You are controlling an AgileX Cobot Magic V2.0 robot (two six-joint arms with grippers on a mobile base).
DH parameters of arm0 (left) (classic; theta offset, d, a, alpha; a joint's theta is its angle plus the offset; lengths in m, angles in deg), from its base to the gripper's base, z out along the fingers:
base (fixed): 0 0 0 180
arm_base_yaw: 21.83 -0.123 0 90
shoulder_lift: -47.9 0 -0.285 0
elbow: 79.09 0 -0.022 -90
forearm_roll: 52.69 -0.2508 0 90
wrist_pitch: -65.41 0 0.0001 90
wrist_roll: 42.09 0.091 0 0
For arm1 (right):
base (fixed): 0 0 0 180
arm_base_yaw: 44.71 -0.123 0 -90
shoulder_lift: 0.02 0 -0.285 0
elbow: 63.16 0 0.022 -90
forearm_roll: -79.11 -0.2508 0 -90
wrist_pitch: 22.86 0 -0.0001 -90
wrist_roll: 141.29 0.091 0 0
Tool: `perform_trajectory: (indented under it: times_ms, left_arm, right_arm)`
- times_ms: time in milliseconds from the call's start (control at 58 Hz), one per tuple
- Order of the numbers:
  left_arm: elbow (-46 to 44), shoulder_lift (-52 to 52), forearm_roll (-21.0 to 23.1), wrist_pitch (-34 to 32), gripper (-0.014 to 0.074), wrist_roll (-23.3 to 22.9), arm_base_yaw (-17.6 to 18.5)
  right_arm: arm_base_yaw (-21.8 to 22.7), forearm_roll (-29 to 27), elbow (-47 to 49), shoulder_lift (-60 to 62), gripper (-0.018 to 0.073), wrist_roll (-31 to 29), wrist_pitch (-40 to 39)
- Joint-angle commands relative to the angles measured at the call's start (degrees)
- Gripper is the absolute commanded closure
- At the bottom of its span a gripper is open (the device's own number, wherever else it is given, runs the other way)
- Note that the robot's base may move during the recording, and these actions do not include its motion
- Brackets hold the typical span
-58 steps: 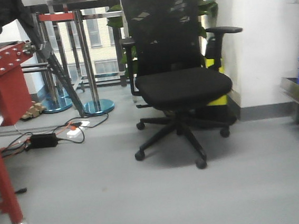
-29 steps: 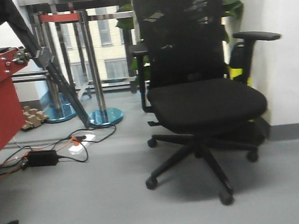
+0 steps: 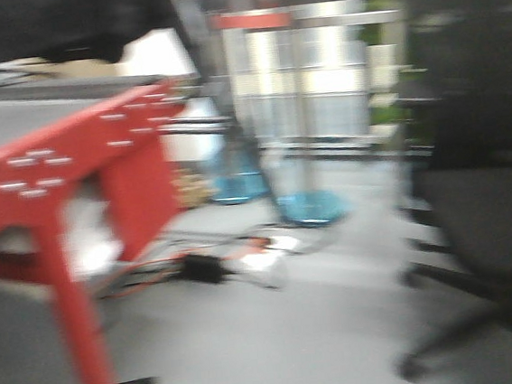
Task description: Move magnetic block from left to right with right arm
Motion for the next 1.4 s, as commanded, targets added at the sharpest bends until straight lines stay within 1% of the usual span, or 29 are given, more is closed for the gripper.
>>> perform_trajectory:
  times_ms: [0, 1381]
  left_arm:
    - [0.5, -0.5, 0.3, -4.8, 0.0722, -0.3, 0.4]
    - [0.5, -0.5, 0.3, -4.8, 0.0722, -0.3, 0.4]
  right_arm:
    - [0.2, 0.9, 1.5, -0.8, 0.0386, -0.4, -4.9]
    - [0.2, 0.9, 1.5, -0.8, 0.0386, -0.4, -4.9]
